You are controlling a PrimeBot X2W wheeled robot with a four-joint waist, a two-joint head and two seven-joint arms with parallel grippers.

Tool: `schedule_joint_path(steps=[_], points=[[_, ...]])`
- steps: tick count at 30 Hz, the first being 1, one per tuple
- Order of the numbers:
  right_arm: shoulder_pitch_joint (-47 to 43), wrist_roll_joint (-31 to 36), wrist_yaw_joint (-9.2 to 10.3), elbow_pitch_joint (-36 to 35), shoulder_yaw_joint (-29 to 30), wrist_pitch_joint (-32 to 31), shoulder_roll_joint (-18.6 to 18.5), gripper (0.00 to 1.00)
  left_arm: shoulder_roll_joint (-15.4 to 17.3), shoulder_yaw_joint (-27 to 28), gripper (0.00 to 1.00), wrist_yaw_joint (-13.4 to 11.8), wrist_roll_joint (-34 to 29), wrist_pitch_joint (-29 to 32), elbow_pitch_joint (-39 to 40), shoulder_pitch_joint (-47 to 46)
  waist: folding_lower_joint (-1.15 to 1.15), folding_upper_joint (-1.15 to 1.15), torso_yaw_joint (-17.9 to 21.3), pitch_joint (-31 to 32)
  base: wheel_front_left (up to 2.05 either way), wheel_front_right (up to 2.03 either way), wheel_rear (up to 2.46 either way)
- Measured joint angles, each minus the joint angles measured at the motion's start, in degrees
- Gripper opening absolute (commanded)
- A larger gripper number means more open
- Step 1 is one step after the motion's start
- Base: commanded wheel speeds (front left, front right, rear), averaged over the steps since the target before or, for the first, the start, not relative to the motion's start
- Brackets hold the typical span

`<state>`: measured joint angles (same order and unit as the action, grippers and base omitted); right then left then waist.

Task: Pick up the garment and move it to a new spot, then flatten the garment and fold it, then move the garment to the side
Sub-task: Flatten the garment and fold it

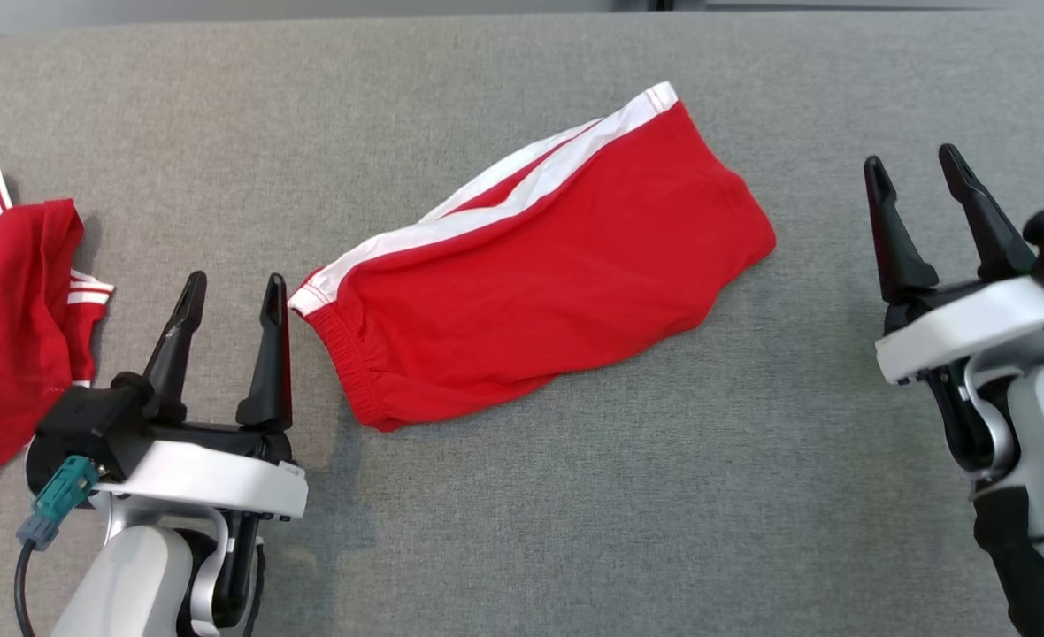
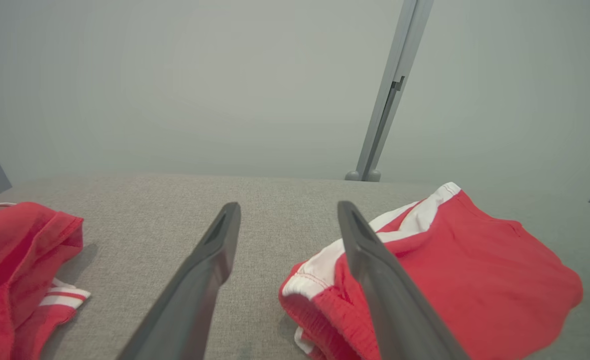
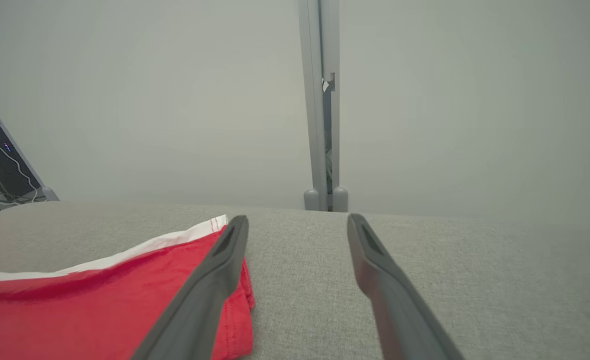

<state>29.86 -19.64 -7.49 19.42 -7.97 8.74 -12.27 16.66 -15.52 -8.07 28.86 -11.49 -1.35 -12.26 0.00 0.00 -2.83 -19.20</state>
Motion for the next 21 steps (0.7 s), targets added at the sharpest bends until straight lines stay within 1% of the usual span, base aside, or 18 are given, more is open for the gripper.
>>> schedule_joint_path(steps=[3, 8, 14, 18, 21], points=[[3.7, -1.2, 0.01, 4.4, -3.0, -0.7, -0.3, 1.0, -1.0, -0.3, 1.0, 0.4, 0.6, -0.2, -0.4, -0.8, 0.0, 0.0, -0.8, -1.7, 0.0, 0.0, 0.0], [9.3, -3.3, 0.01, 12.3, -9.0, -1.6, -0.4, 1.0, -1.4, -0.5, 1.0, 1.2, 0.6, -1.0, -1.8, -2.1, 0.0, 0.0, -2.5, -4.4, 0.0, 0.0, 0.0], [14.3, -6.7, 0.0, 21.4, -14.6, -2.6, -0.4, 1.0, -2.2, -1.0, 1.0, 2.1, 0.7, -1.9, -3.4, -3.5, 0.0, 0.0, -4.5, -6.3, 0.0, 0.0, 0.0], [17.3, -8.9, 0.0, 25.6, -17.1, -3.3, -0.8, 1.0, -2.5, -1.1, 1.0, 2.4, 0.6, -2.2, -4.3, -4.0, 0.0, 0.0, -5.3, -6.8, 0.0, 0.0, 0.0], [18.2, -10.6, 0.0, 26.9, -18.6, -4.1, -0.8, 1.0, -2.6, -1.1, 1.0, 2.5, 0.6, -2.3, -4.7, -4.6, 0.0, 0.0, -5.5, -6.9, 0.0, 0.0, 0.0]])
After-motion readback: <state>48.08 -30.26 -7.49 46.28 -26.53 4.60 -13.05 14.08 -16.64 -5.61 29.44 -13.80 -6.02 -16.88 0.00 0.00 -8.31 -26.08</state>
